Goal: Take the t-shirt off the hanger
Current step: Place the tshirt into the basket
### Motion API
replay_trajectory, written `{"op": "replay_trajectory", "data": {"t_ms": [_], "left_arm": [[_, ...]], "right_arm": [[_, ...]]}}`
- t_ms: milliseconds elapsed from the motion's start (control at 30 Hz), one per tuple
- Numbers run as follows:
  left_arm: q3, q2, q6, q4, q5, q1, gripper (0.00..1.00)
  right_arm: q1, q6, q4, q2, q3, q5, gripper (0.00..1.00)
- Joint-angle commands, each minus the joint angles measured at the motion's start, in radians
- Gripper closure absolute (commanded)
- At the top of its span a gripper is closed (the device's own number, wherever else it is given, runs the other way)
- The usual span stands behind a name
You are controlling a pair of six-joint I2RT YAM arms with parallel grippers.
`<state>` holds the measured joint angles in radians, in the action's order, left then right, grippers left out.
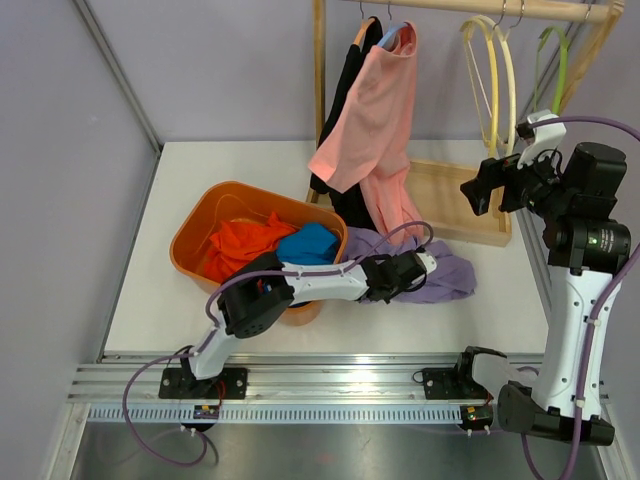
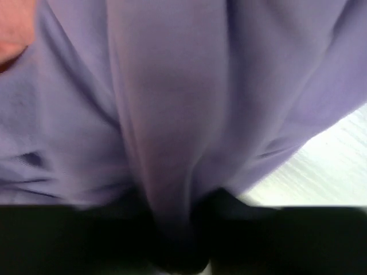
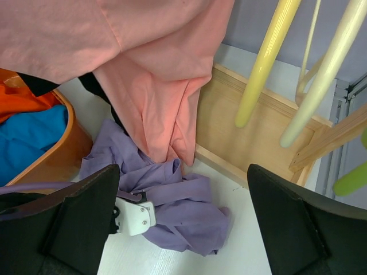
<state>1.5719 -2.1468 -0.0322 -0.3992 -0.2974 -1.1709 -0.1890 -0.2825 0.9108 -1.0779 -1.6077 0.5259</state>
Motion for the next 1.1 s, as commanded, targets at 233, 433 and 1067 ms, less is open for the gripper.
{"op": "replay_trajectory", "data": {"t_ms": [233, 433, 1067], "left_arm": [[-0.015, 0.359, -0.052, 0.091, 0.015, 0.002, 1.00], [0.028, 0.686, -0.031, 0.034, -0.055, 0.025, 1.00], [-0.042, 1.001, 0.065, -0.144, -0.109, 0.431, 1.00]], "right_arm": [[-0.010, 0.032, -0.035, 0.052, -0.003, 0.056, 0.00], [-0.013, 0.034, -0.050, 0.056, 0.012, 0.049, 0.01], [-0.018, 0.002, -0.078, 0.064, -0.003, 0.206, 0.01]]}}
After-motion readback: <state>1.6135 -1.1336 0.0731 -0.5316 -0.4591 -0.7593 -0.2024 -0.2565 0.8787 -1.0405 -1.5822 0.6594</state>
